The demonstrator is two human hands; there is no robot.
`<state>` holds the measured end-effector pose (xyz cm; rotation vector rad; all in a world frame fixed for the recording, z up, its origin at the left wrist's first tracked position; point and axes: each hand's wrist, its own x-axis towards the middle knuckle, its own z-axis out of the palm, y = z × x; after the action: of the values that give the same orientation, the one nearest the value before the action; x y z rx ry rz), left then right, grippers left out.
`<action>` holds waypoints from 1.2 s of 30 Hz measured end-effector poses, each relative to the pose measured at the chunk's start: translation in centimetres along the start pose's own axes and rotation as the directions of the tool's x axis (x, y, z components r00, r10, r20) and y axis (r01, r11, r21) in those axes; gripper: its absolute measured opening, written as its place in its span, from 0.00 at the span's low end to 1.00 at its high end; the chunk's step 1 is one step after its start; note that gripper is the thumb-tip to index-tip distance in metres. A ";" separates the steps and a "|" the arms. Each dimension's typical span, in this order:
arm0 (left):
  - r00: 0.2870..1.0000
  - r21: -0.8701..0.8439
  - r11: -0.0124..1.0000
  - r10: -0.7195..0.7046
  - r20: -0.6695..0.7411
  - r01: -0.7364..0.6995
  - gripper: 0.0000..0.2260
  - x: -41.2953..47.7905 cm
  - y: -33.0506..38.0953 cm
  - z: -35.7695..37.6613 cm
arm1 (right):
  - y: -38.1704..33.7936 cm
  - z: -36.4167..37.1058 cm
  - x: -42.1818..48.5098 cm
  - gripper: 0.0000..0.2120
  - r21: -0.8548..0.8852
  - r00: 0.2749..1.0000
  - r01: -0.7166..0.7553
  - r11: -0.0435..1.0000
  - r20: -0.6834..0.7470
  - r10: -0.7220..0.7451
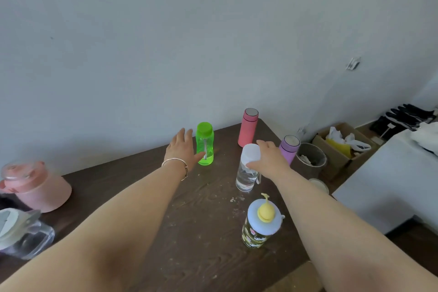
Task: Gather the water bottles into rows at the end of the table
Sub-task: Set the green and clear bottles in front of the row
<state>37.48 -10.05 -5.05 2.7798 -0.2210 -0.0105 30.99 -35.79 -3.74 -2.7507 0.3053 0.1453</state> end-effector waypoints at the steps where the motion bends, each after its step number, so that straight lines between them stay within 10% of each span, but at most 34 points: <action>1: 1.000 -0.017 1.000 -0.001 0.011 0.001 0.40 0.9 0.2 0.5 | 0.3 0.1 0.2 0.39 0.017 1.000 -0.005 1.000 0.010 0.005; 21: 0.970 -0.542 0.808 -0.234 0.062 0.230 0.35 10.6 0.8 8.3 | 2.9 3.2 2.3 0.41 0.249 1.000 0.022 0.968 -0.024 -0.016; 36: 0.984 -0.553 0.820 -0.180 -0.003 0.149 0.29 8.6 -0.2 8.6 | 2.6 3.6 1.9 0.38 0.315 0.994 0.023 0.949 -0.113 0.013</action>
<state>45.70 -14.15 -13.04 2.2042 0.0400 -0.0347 32.00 -37.14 -8.25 -2.4440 0.3215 -0.0589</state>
